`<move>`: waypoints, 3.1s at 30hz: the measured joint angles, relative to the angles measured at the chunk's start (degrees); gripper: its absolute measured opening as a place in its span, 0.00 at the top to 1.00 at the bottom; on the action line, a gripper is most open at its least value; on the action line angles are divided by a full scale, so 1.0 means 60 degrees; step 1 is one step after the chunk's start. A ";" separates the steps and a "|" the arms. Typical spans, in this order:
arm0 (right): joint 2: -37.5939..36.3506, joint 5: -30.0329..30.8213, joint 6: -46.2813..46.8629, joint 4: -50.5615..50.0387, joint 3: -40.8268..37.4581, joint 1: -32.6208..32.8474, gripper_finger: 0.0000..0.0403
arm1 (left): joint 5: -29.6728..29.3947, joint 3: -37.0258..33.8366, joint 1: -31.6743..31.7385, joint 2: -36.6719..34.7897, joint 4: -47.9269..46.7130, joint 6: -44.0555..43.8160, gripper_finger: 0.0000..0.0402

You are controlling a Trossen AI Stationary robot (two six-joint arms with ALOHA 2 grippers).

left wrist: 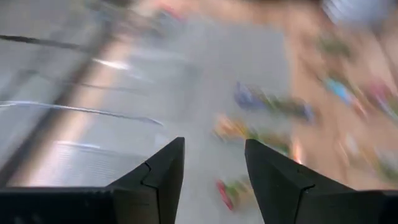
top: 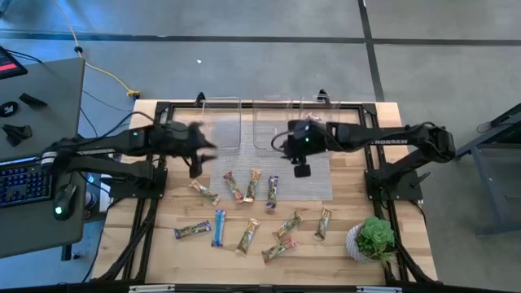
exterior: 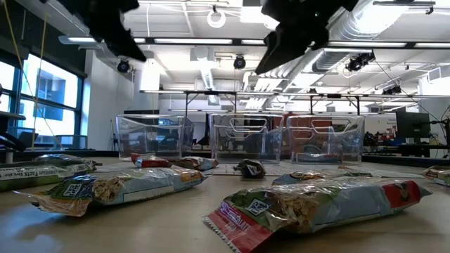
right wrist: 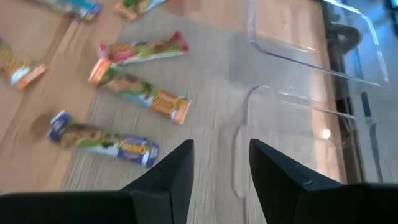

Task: Pick and place Granola Bars by type
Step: Put the red granola bar into the right transparent bin

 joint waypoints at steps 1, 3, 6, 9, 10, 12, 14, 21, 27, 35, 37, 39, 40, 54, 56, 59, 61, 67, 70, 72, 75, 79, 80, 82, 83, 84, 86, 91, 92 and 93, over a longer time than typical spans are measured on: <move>0.0000 0.0127 -0.0090 0.0001 -0.0041 0.0107 0.66 | 0.0335 -0.0002 -0.0065 0.0293 -0.0096 0.0258 0.59; 0.0000 0.0425 -0.0130 0.0042 -0.0097 0.0266 0.66 | 0.0766 0.0000 -0.0225 0.0958 -0.0026 0.0731 0.59; 0.0000 0.0837 0.0048 0.0119 -0.0183 0.0364 0.66 | 0.0919 0.0000 -0.0474 0.2044 -0.0020 0.1798 0.59; 0.0000 0.0946 0.0142 0.0161 -0.0304 0.0367 0.66 | 0.0889 -0.0004 -0.0711 0.3264 -0.0024 0.3028 0.59; 0.0000 0.0946 0.0151 0.0168 -0.0351 0.0367 0.66 | 0.0880 -0.0004 -0.0797 0.3631 0.0071 0.3356 0.59; 0.0000 0.0945 0.0153 0.0224 -0.0461 0.0364 0.66 | 0.0872 -0.0004 -0.0946 0.4348 0.0346 0.3779 0.59; 0.0000 0.0946 0.0165 0.0200 -0.0559 0.0360 0.66 | 0.0866 -0.0004 -0.1045 0.4933 0.0633 0.4071 0.59; 0.0000 0.0943 0.0174 0.0120 -0.0616 0.0360 0.66 | 0.0975 0.0000 -0.1113 0.6109 0.1678 0.5255 0.59; 0.0000 0.0943 0.0174 0.0163 -0.0616 0.0360 0.66 | 0.1028 0.0000 -0.1116 0.6710 0.1965 0.5701 0.59; 0.0000 0.0867 0.0175 0.0181 -0.0616 0.0360 0.66 | 0.0687 0.0029 -0.1117 0.7334 0.2492 0.5700 0.59; 0.0000 0.0866 0.0175 0.0175 -0.0613 0.0360 0.66 | 0.0662 0.0018 -0.1120 0.7338 0.2551 0.5699 0.59; 0.0000 0.0866 0.0175 0.0166 -0.0613 0.0360 0.66 | 0.0655 0.0016 -0.1120 0.7324 0.2558 0.5696 0.59; 0.0000 0.0866 0.0175 0.0173 -0.0613 0.0360 0.66 | 0.0654 0.0008 -0.1120 0.7320 0.2564 0.5687 0.59; 0.0000 0.0866 0.0178 0.0175 -0.0609 0.0360 0.66 | 0.0545 0.0104 -0.1116 0.7337 0.2527 0.5656 0.84; 0.0000 0.0849 0.0334 0.0213 -0.0609 0.0360 0.66 | 0.0526 0.0361 -0.1116 0.7367 0.2213 0.5617 0.84; 0.0039 0.0228 0.0947 0.0639 -0.0609 0.0360 0.66 | 0.0491 0.1071 -0.1112 0.7370 0.1803 0.5611 0.84; 0.0130 -0.0316 0.1360 0.1090 -0.0602 0.0452 0.66 | 0.0255 0.1559 -0.1112 0.7363 0.1629 0.5473 0.84; 0.0878 0.1044 -0.0181 0.1714 -0.0602 0.1387 0.66 | -0.0635 0.3107 -0.1112 0.7345 0.1258 0.4261 0.83; 0.1218 0.2903 -0.0580 0.2337 -0.0602 0.1835 0.66 | -0.0637 0.3696 -0.1107 0.7345 0.1282 0.3657 0.83; 0.1356 0.3351 -0.0783 0.2548 -0.0602 0.2028 0.66 | -0.0673 0.4012 -0.1109 0.7340 0.1339 0.3280 0.83; 0.1392 0.3428 -0.0985 0.2500 -0.0602 0.2245 0.66 | -0.0660 0.4212 -0.1113 0.7338 0.1236 0.2901 0.83; 0.1374 0.3840 -0.0978 0.2400 -0.0602 0.2481 0.66 | -0.0901 0.4258 -0.1117 0.7338 0.1122 0.2668 0.83; 0.1373 0.4028 -0.0996 0.2386 -0.0602 0.2554 0.66 | -0.0929 0.4258 -0.1107 0.7338 0.0973 0.2648 0.83; 0.1373 0.4479 -0.1013 0.2379 -0.0602 0.2684 0.66 | -0.1018 0.4258 -0.1109 0.7338 0.0657 0.2564 0.83; 0.1373 0.4693 -0.1012 0.2376 -0.0602 0.2740 0.66 | -0.1072 0.4258 -0.1109 0.7338 0.0509 0.2441 0.83; 0.1370 0.4868 -0.1013 0.2361 -0.0602 0.2780 0.66 | -0.1087 0.4258 -0.1109 0.7338 0.0400 0.2303 0.83; 0.1370 0.4951 -0.1009 0.2257 -0.0602 0.2856 0.66 | -0.1086 0.4261 -0.1109 0.7338 0.0258 0.1979 0.83; 0.1366 0.3989 -0.0819 0.2235 -0.0602 0.2914 0.66 | -0.1631 0.4273 -0.1112 0.7338 0.0262 0.1714 0.83; 0.1366 0.3778 -0.0693 0.2235 -0.0602 0.2921 0.66 | -0.1753 0.4273 -0.1112 0.7338 0.0300 0.1711 0.83; 0.1366 0.3662 -0.0549 0.2235 -0.0602 0.2924 0.66 | -0.1847 0.4273 -0.1112 0.7338 0.0356 0.1707 0.83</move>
